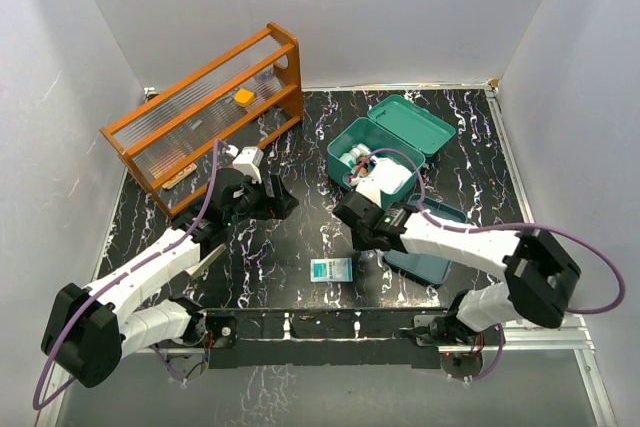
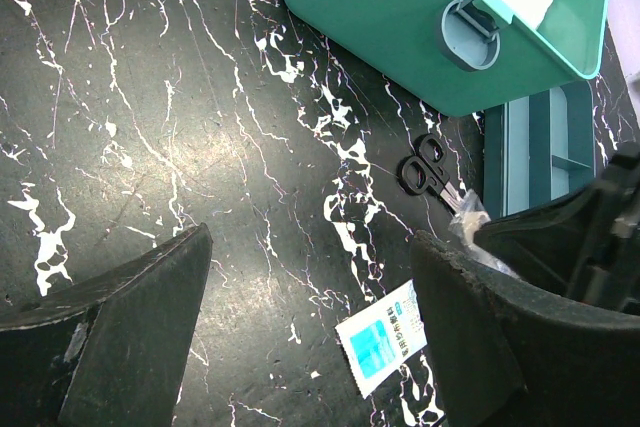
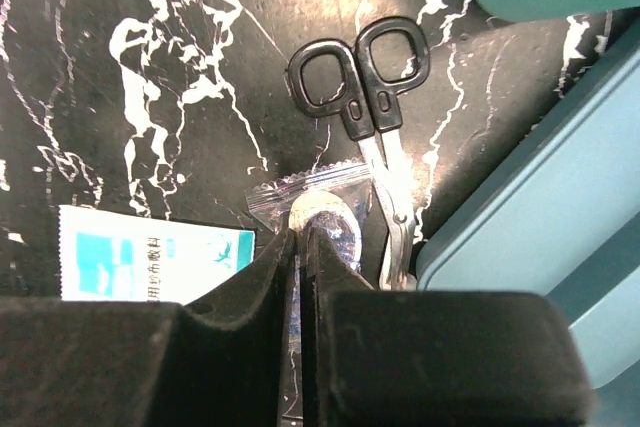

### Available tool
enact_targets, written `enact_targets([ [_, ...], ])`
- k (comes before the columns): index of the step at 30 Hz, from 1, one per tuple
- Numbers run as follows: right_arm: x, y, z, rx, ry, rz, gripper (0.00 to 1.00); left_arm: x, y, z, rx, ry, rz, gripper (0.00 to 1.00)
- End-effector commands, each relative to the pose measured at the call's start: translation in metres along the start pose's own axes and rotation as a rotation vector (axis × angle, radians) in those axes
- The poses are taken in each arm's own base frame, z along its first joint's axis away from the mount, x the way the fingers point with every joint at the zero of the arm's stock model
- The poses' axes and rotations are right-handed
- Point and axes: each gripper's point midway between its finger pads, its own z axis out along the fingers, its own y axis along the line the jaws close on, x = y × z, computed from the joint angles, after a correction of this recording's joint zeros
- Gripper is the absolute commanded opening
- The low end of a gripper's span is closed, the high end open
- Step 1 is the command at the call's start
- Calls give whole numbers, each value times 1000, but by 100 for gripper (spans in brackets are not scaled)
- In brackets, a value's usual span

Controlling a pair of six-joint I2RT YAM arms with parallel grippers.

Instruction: Organize the medicine kit

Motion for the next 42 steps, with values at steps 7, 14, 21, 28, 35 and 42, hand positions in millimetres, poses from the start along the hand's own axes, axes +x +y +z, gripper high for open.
enact_targets([
  [7, -26, -40, -30, 142, -179, 240, 4, -11, -5, -1, 11, -35, 14, 79],
  [14, -27, -92, -38, 244, -252, 437, 5, -11, -5, -1, 12, -36, 15, 79],
  [21, -35, -140, -37, 334, -263, 588, 5, -11, -4, -2, 8, -37, 15, 79],
  [28, -15, -163, -36, 366, -198, 713, 5, -12, -3, -5, 1, -44, 17, 79],
  [35, 18, -160, -39, 380, -86, 771, 6, -11, -2, -3, 0, -41, 14, 79],
  [42, 39, -173, -39, 505, -23, 788, 7, -12, -3, -4, 3, -50, 15, 79],
])
